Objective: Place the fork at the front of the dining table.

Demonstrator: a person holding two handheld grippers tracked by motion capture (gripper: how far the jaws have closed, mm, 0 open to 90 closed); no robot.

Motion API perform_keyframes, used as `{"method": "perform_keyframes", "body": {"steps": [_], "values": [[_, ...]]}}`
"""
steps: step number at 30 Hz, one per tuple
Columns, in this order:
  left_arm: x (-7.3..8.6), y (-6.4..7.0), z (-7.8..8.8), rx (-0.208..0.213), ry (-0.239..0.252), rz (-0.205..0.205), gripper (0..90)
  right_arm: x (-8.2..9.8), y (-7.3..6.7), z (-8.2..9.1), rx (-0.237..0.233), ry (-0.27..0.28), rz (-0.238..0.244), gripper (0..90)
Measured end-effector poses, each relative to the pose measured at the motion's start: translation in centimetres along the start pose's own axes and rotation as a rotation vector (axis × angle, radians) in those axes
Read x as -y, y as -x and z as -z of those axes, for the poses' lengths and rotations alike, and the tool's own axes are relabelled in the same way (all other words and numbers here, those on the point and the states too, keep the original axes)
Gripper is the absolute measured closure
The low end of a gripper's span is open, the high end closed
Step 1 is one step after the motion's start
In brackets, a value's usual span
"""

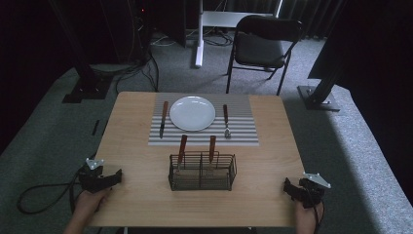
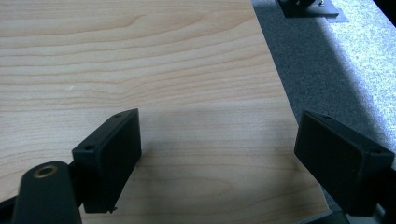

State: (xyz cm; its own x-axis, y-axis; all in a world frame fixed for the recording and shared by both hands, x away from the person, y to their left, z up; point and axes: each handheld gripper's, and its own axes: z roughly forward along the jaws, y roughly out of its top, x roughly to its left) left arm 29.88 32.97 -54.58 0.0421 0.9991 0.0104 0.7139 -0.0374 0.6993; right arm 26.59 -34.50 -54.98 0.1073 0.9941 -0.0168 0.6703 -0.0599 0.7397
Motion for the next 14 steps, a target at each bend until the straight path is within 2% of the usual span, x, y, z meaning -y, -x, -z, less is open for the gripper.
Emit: {"method": "perform_keyframes", "body": {"steps": [14], "values": [[0.55, 0.43, 0.57, -0.008, -0.003, 0.010, 7.0, -0.07, 0.10, -0.11, -0.014, -0.010, -0.008, 14.4]]}}
